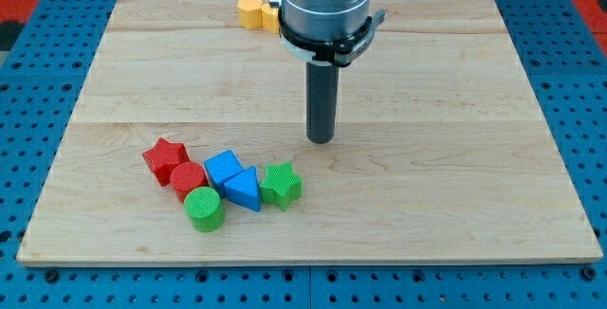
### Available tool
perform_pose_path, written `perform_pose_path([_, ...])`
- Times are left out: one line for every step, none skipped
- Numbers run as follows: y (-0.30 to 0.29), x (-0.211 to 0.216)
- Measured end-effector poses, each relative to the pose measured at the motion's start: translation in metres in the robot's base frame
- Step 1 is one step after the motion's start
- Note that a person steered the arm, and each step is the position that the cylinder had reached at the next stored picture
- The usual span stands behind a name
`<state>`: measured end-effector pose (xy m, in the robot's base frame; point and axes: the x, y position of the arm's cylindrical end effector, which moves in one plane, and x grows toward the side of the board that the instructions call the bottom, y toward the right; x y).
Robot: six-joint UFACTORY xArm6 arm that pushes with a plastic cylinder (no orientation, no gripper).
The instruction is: Separate red star and red circle from a group of blocks
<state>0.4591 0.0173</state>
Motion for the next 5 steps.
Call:
perform_pose_path([0.0,-0.028])
perform_pose_path([-0.02,-0.061])
perform_pose_path([-0.083,-0.061])
perform_pose_path([-0.101,-0.061])
perform_pose_path([-0.102,-0.062])
